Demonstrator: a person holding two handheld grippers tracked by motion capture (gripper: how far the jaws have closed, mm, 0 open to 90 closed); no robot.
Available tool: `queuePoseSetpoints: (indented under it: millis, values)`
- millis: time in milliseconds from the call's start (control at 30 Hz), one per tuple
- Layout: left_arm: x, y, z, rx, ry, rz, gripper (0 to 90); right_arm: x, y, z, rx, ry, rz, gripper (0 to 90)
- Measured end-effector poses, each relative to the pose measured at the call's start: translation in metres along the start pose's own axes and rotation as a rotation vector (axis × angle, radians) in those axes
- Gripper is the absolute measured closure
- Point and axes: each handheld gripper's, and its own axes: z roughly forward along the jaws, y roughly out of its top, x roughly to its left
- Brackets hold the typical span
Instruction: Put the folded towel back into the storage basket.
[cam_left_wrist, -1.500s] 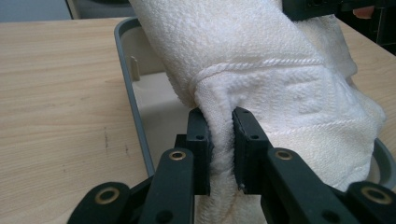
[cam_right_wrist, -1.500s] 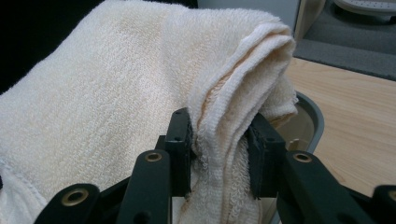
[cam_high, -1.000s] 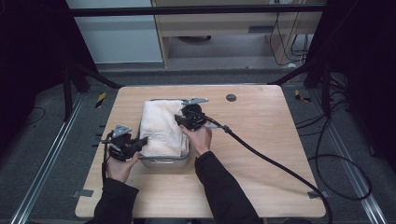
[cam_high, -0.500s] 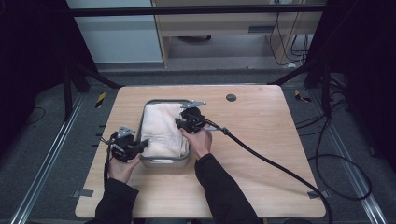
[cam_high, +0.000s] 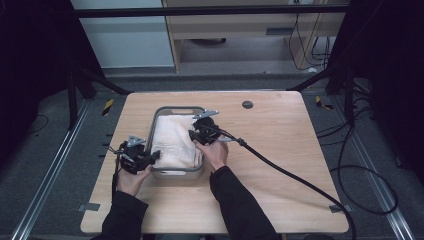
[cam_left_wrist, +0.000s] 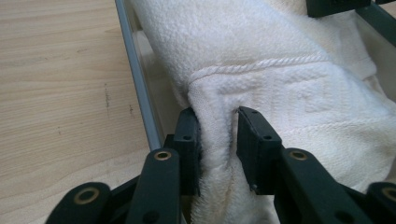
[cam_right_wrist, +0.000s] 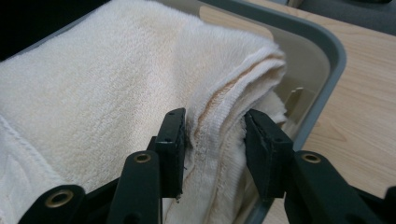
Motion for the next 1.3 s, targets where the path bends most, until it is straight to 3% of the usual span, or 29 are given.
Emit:
queuePoseSetpoints:
  millis: [200,333,667,900,967,1100,1300]
  values:
    - [0.000,0.007,-0.020,-0.106,0.001,-0.012,62.7,-0.005,0.002,-0.014,-0.046,0.009,0.005,58.7]
    - [-0.002,0.010,-0.029,-0.145,0.009,-0.004,59.7,-0.012,0.003,-0.027,-0.074,0.015,0.024,55.9]
    - [-0.006,0.007,-0.039,-0.175,0.015,0.010,48.5,-0.041,-0.004,-0.073,-0.126,0.015,0.057,40.2]
    - [-0.001,-0.003,-0.049,-0.177,0.026,0.016,42.5,-0.065,-0.024,-0.109,-0.149,0.004,0.065,26.8]
    - [0.001,-0.006,-0.051,-0.179,0.021,0.006,41.1,-0.074,-0.034,-0.120,-0.138,0.023,0.075,23.1]
    - [0.003,-0.013,-0.055,-0.195,0.042,0.013,36.4,-0.087,-0.054,-0.140,-0.138,0.002,0.069,19.8]
    - [0.011,-0.030,-0.061,-0.193,0.038,0.001,30.9,-0.108,-0.091,-0.162,-0.128,-0.016,0.110,15.6]
